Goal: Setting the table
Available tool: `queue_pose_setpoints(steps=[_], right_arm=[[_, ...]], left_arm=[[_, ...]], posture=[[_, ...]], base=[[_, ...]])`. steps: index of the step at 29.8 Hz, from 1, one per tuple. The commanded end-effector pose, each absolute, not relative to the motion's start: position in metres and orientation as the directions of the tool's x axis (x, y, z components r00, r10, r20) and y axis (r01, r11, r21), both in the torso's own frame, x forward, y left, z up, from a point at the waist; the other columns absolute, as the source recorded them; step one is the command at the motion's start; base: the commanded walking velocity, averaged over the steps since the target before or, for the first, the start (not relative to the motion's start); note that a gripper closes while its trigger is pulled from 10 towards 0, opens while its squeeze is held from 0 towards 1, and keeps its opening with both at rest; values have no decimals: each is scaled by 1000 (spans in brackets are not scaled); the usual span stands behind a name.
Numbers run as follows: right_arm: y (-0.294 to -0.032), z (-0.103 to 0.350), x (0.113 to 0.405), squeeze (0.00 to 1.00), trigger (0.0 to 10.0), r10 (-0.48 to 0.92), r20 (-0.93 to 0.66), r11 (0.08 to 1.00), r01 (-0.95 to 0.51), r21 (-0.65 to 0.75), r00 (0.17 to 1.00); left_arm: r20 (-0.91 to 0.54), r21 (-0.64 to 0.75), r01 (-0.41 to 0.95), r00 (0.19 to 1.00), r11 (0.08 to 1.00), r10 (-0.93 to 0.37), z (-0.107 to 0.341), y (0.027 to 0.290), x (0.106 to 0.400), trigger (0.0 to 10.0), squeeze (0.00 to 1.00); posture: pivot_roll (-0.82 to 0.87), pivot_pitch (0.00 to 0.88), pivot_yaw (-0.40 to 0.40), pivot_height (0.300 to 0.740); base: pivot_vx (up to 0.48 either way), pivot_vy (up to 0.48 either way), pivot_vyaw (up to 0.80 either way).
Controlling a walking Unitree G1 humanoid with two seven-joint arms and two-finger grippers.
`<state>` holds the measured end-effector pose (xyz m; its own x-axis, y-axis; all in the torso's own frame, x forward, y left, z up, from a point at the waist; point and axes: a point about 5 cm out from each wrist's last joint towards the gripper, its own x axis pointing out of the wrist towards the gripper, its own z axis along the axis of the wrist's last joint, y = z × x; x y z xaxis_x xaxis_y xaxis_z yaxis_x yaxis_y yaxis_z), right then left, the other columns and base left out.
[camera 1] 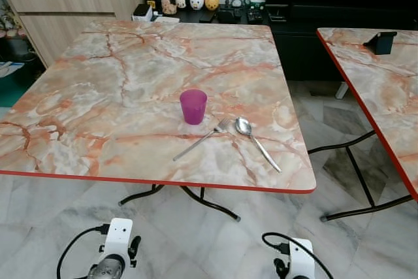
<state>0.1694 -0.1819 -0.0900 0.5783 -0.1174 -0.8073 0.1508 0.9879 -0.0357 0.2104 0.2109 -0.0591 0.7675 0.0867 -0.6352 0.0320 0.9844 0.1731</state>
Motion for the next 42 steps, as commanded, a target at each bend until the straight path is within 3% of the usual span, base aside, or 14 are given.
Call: queue_pose_setpoints(steps=[1,24,31,35,42], right_arm=[[-184,-89,171,0,10000,-129,-801,985,171,-34,585],[-187,-90,169,0,10000,-126,-807,985,168,-34,577],[-181,-91,167,0,10000,-97,-822,995,40,-90,561],[-174,-99,152,0,10000,-77,-872,957,-209,-200,483],[-174,-105,139,0,10000,-80,-907,955,-230,-189,414]], left_arm=[[-637,172,41,767,984,79,-60,209,210,10000,0],[-610,157,-1,786,988,98,-58,209,210,10000,0],[-612,147,13,787,989,80,-59,209,209,10000,0],[-619,136,4,781,991,82,-60,209,208,10000,0],[-632,126,12,771,992,71,-61,209,207,10000,0]], posture=[[9,0,-31,740],[14,0,-34,740],[-3,0,-31,740],[-8,0,-31,740],[-4,0,-33,740]], base=[[0,0,0],[0,0,0],[0,0,0],[0,0,0],[0,0,0]])
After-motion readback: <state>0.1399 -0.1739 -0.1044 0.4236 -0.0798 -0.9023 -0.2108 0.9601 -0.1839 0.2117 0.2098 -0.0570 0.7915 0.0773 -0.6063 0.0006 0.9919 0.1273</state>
